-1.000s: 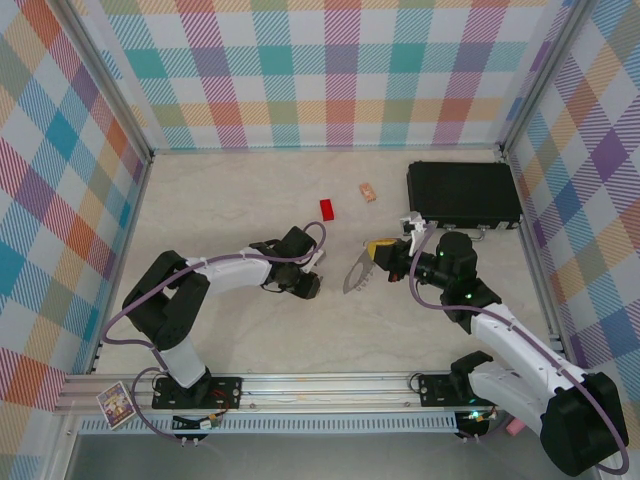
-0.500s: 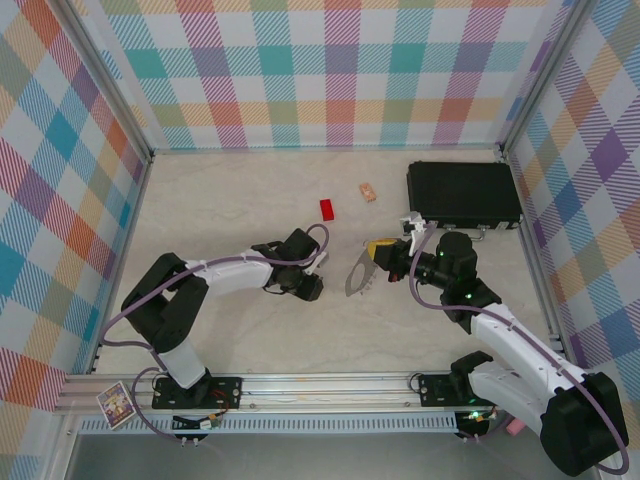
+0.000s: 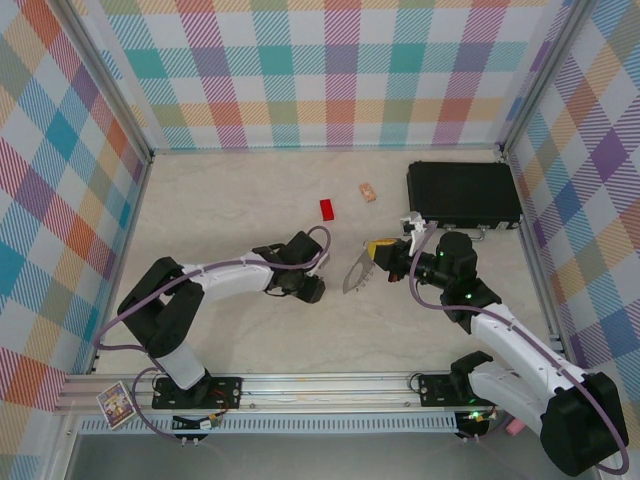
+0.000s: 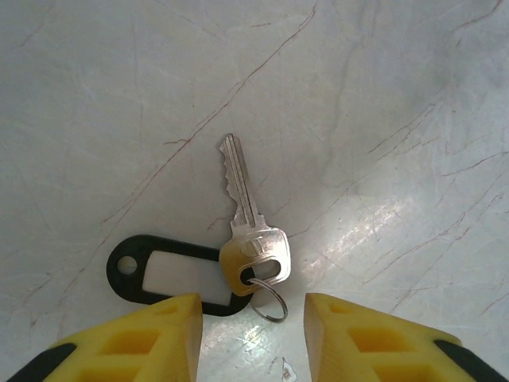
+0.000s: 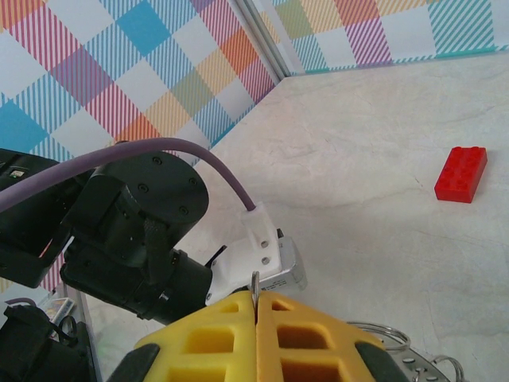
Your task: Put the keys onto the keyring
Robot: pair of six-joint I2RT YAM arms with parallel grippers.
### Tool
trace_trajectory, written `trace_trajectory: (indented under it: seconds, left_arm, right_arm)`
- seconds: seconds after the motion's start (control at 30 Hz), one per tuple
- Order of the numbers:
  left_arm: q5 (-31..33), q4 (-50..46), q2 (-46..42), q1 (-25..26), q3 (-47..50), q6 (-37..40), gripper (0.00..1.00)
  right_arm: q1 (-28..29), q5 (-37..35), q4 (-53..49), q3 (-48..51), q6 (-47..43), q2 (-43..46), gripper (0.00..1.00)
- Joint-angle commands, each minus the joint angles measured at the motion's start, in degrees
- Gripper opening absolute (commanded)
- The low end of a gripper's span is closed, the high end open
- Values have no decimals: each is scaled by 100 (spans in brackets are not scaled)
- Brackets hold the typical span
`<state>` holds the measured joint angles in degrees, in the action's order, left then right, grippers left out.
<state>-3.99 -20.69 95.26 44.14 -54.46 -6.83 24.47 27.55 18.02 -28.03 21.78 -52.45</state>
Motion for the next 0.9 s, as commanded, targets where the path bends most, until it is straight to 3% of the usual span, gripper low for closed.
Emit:
trace_trajectory:
  seconds: [0.0,0.47,0.87]
  left_arm:
    - [416,-76,-250,195,96,-201,40]
    - [1346,-43,74,730,4,-511,39]
    - [1681,-164,377,867,-218,-576,35]
  right_arm:
    - [23,75,377,17,19,-1,0]
    - [23,85,398,27,21,6,0]
    - [23,98,421,36,28,-20,0]
